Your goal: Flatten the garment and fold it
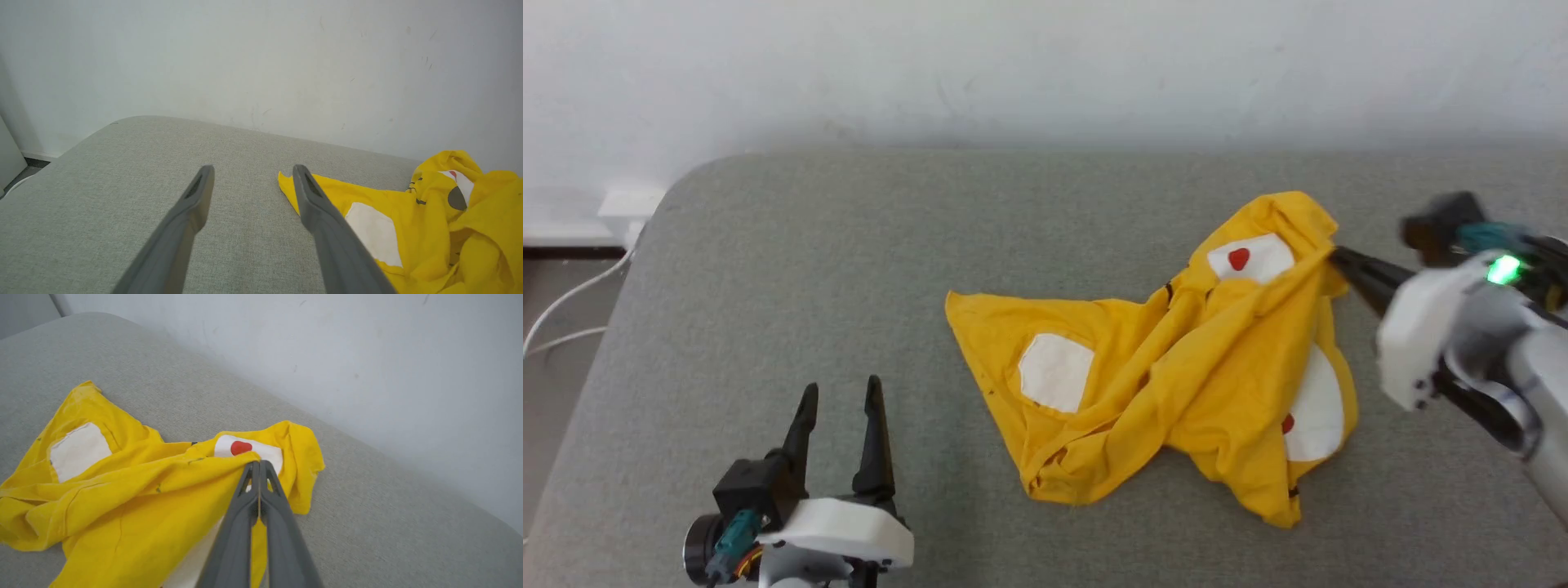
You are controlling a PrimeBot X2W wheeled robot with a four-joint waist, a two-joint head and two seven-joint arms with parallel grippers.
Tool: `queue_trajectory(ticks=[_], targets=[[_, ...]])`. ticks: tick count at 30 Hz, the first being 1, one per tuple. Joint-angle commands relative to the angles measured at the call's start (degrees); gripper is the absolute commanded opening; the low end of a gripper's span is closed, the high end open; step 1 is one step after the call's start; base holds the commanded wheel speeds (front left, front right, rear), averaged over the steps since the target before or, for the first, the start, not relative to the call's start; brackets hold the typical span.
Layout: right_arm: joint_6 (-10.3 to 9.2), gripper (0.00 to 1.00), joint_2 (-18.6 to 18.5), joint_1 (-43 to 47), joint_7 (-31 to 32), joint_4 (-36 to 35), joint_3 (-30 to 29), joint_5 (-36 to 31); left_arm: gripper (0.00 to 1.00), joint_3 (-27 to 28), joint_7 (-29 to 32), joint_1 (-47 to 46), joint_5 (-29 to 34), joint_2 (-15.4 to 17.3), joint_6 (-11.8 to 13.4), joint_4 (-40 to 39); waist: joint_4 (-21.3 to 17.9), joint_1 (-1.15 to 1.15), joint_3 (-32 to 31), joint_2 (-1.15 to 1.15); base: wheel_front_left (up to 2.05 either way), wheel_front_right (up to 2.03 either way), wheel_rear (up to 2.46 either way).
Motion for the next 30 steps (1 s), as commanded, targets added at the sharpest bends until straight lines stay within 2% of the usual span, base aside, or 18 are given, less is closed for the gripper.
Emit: queue_trajectory(ticks=[1,4,8,13,16,17,18,19,24,30], targets=[[-0.12,0.00,-0.75,3.04,-0.71,-0.65,-2.53,-0.91,1.00,0.42,-0.27,0.80,0.32,-0.16,-0.21,0.04,-1.89,0.00,-1.74,0.00,0.00,0.00,0.00],[-0.12,0.00,-1.22,10.87,-1.37,-1.70,-12.20,-2.63,1.00,0.59,-0.27,1.56,0.31,-0.19,-0.24,-0.04,-2.89,0.00,-2.45,0.00,0.00,0.00,0.00],[-0.12,0.00,1.64,23.46,-1.38,-1.23,-26.90,-5.11,1.00,0.87,-0.27,2.11,0.31,-0.22,-0.23,-0.20,-3.75,0.00,-2.68,0.00,0.00,0.00,0.00],[-0.12,0.00,9.39,35.61,-1.71,1.27,-43.20,-10.21,1.00,1.13,-0.27,2.36,0.30,-0.13,-0.22,0.17,-4.37,0.00,-2.67,0.00,0.00,0.00,0.00],[-0.12,0.00,13.91,38.16,-2.87,3.99,-48.66,-13.25,1.00,1.31,-0.27,2.38,0.30,0.03,-0.06,0.67,-4.61,0.00,-2.67,0.00,0.00,0.00,0.00],[-0.12,0.03,15.30,38.32,-3.53,4.99,-49.99,-13.99,1.00,1.35,-0.27,2.42,0.30,0.08,-0.02,0.83,-4.65,0.00,-2.76,0.00,0.00,0.00,0.00],[-0.12,0.22,16.33,38.39,-4.13,5.94,-50.72,-15.17,1.00,1.39,-0.27,2.47,0.29,0.14,0.04,1.04,-4.64,0.00,-2.80,0.00,0.00,0.00,0.00],[-0.12,1.00,17.52,38.15,-5.05,6.68,-51.47,-15.76,1.00,1.41,-0.27,2.51,0.26,0.21,0.06,1.26,-4.59,0.00,-2.88,0.00,0.00,0.00,0.00],[-0.12,1.00,21.37,36.64,-13.04,6.15,-54.53,-17.53,1.00,1.58,-0.27,2.65,0.01,0.58,0.16,1.78,-4.23,0.00,-3.03,0.00,0.00,0.00,0.00],[-0.12,1.00,24.10,37.43,-22.11,-0.70,-55.44,-20.08,1.00,2.09,0.12,3.56,-0.33,1.03,0.96,2.00,-4.45,0.00,-3.91,0.00,0.00,0.00,0.00]])
